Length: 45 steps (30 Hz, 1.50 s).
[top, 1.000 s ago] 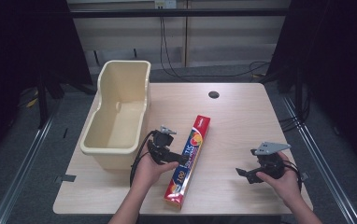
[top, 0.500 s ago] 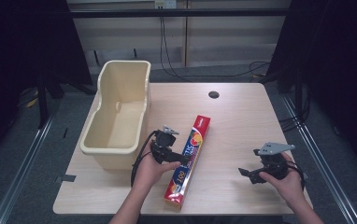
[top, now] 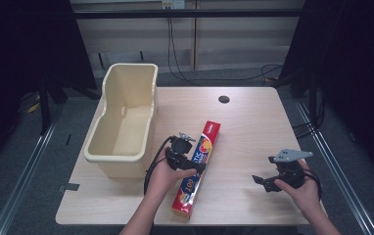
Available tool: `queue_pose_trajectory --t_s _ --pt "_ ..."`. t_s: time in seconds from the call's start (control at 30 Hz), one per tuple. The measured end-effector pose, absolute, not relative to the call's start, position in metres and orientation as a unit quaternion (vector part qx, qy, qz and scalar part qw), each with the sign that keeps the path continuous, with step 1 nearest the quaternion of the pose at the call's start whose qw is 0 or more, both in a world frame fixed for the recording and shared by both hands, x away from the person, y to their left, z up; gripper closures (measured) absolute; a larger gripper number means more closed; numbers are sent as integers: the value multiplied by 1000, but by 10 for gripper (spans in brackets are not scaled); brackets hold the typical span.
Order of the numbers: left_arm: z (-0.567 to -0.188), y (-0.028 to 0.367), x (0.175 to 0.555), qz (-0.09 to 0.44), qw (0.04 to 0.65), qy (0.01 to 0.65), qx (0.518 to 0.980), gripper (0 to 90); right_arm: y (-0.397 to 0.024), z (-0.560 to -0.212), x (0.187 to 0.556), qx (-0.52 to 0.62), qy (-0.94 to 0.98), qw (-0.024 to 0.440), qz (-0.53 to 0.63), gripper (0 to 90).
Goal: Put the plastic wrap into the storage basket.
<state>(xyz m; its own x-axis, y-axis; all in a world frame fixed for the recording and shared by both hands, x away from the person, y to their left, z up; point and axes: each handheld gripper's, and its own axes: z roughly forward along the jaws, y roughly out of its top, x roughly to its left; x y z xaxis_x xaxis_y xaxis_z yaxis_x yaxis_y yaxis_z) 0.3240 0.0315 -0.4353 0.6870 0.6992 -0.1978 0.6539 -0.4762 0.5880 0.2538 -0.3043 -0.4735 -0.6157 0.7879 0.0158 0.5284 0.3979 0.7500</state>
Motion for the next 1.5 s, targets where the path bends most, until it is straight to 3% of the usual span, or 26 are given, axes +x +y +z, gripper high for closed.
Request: queue_pose_trajectory --t_s 0.37,0.53,1.33,1.5 --pt "-443 13 336 18 293 406 865 166 -308 -472 254 409 813 172 377 41" --pt "-451 7 339 1 282 420 863 238 -308 -472 255 410 812 174 378 42" --pt "-470 -9 350 -9 208 460 863 283 -308 -472 255 410 809 171 384 45" --pt "-467 -12 351 -9 188 476 859 333 -308 -472 256 410 809 170 385 45"
